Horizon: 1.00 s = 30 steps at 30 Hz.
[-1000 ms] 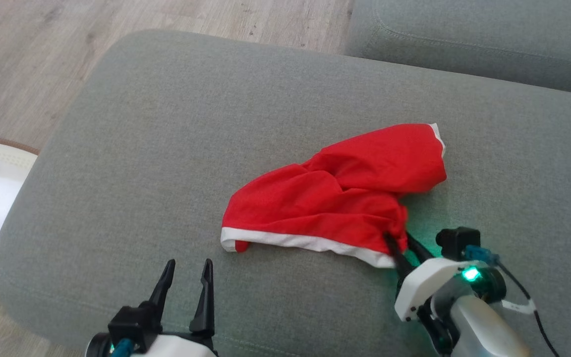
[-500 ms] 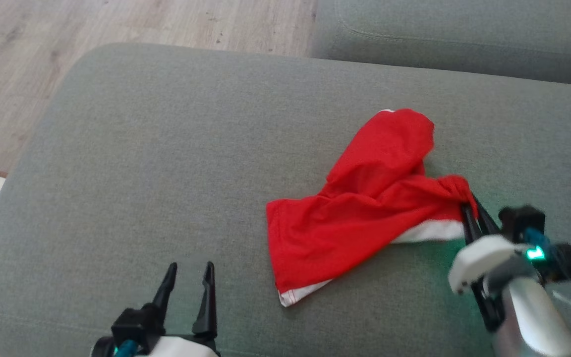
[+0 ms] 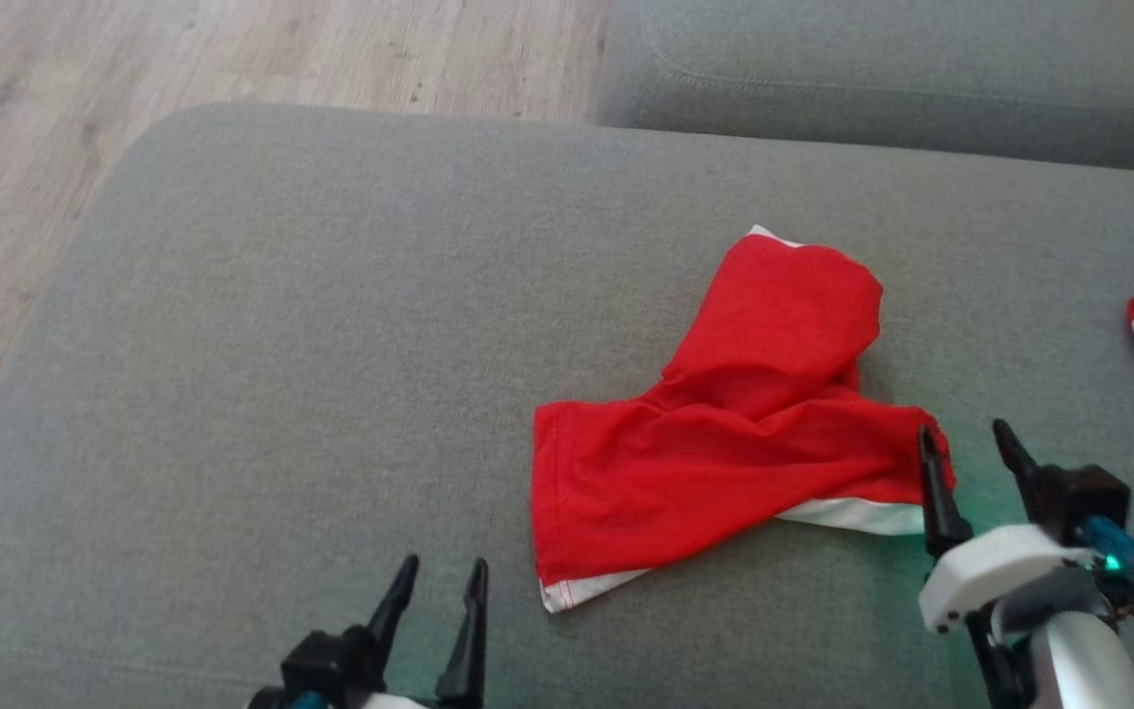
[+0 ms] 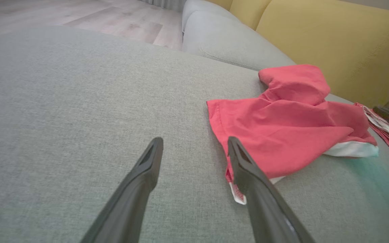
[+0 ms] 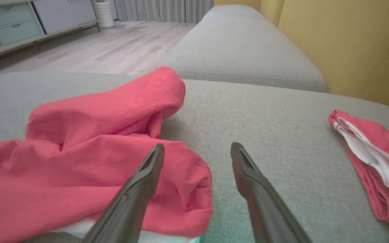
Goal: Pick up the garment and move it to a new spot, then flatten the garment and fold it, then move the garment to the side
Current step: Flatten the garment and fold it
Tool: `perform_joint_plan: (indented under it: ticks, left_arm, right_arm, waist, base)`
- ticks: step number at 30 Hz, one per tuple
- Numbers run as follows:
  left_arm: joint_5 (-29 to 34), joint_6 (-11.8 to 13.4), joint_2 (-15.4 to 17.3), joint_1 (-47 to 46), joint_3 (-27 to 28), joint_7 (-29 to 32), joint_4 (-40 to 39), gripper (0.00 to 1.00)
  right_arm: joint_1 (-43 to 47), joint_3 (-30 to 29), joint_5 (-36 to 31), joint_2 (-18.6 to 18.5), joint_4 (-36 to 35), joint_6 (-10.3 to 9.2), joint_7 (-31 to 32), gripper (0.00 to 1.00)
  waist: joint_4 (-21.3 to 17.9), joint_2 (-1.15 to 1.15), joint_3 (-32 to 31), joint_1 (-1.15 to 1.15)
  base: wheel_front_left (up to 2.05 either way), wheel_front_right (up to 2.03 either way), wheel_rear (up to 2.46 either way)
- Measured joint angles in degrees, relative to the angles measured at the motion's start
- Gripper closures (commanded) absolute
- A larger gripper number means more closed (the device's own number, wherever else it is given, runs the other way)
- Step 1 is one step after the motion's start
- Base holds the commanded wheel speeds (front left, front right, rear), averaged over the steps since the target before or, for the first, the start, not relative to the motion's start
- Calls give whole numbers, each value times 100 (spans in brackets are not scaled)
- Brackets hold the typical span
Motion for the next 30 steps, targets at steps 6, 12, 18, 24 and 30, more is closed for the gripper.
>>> perform_joint_plan:
  ticks: [6,12,18,24,30]
  left_arm:
    - [-127,-244,-77,-5,-166,165,242,0]
    - [-253,-487,-296,-157,-320,285,688,0]
    - [-294,-647,-426,-396,-421,341,1078,0]
    - [-354,-756,-569,-632,-433,379,1564,0]
    - [-354,-900,-714,-836,-456,377,1904,91]
  right_arm:
    - [422,-57,198,5,-751,0,-58,0]
    - [481,52,348,7,-1545,0,-7,0]
    - [482,131,379,8,-1947,0,111,0]
    - [483,124,378,8,-2210,0,188,0]
    - [485,77,379,8,-2408,0,203,0]
  waist:
    - [-173,0,-97,0]
    - [-434,0,-77,0]
    - [-647,0,18,0]
    - [-890,0,147,0]
    - [-1051,0,222,0]
  base:
    - [0,0,0]
    - [0,0,0]
    - [0,0,0]
    - [0,0,0]
    - [0,0,0]
